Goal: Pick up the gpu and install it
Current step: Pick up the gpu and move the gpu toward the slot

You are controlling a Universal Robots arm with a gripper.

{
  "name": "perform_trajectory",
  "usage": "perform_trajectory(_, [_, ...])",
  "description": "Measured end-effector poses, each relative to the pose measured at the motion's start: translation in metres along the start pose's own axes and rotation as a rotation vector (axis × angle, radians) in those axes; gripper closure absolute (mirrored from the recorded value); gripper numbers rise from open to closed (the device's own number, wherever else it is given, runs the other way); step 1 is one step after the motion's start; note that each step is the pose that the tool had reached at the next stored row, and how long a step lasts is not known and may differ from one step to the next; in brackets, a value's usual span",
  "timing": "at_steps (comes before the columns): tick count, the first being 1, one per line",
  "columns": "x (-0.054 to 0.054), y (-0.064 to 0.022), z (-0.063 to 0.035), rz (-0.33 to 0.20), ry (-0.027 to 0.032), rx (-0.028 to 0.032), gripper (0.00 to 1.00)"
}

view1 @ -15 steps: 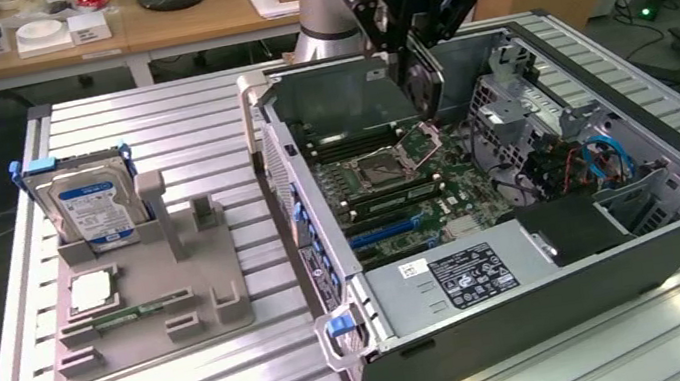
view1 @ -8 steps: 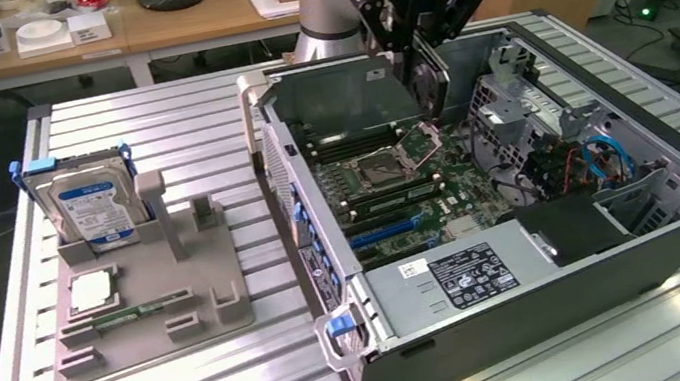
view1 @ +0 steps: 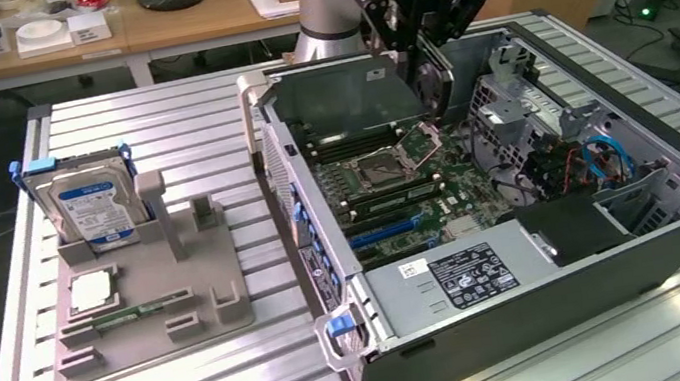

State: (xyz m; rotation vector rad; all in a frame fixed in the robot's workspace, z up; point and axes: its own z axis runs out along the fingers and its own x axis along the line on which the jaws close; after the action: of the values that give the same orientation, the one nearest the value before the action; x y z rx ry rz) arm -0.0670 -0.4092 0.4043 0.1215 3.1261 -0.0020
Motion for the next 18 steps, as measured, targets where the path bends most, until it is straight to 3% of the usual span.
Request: perform_trajectory(18, [-0.0036,0.0003,0.0001,0.0,0.0,0.0,0.72])
